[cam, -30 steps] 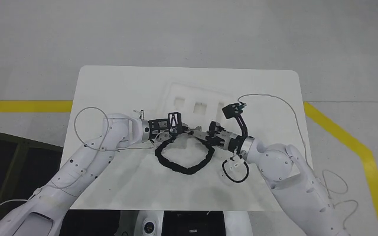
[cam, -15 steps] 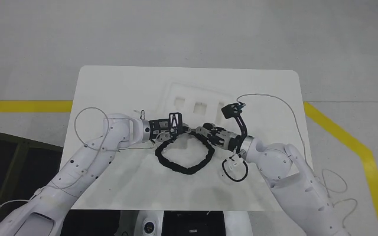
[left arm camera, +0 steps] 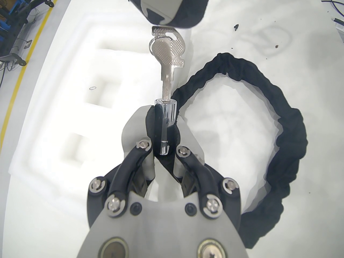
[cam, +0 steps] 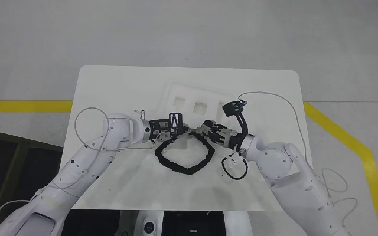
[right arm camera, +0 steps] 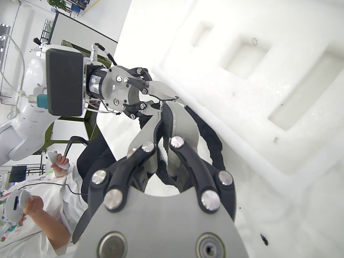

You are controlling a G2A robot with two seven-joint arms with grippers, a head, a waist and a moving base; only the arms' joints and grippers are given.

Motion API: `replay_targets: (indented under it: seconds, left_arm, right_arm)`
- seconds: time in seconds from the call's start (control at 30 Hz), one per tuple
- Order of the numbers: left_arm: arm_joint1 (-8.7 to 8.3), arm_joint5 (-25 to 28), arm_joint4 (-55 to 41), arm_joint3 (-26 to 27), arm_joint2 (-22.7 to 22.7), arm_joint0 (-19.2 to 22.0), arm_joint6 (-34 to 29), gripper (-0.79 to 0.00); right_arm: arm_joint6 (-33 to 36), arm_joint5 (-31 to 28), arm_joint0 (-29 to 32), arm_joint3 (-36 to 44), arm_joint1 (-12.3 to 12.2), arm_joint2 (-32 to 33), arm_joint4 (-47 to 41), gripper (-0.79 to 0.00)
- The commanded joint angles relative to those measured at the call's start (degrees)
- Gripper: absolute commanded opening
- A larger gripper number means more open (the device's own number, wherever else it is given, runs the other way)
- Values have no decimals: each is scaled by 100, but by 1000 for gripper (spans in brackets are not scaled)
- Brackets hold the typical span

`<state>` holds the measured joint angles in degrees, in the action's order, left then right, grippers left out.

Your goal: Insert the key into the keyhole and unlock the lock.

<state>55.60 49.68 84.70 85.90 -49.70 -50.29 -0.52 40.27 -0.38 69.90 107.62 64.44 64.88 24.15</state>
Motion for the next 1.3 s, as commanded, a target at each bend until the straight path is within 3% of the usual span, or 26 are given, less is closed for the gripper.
replay_targets:
  seconds: [0.0,1.27]
  left_arm:
    - [5,-2,3,-7,-11,-4,-2,-785]
    - [92,83,113,13,-134,-68,2,-785]
  right_arm:
    - [28,5,24,15,-11,62,16,-785]
    - [-10,-4,12,-86,31,-51,-4,-785]
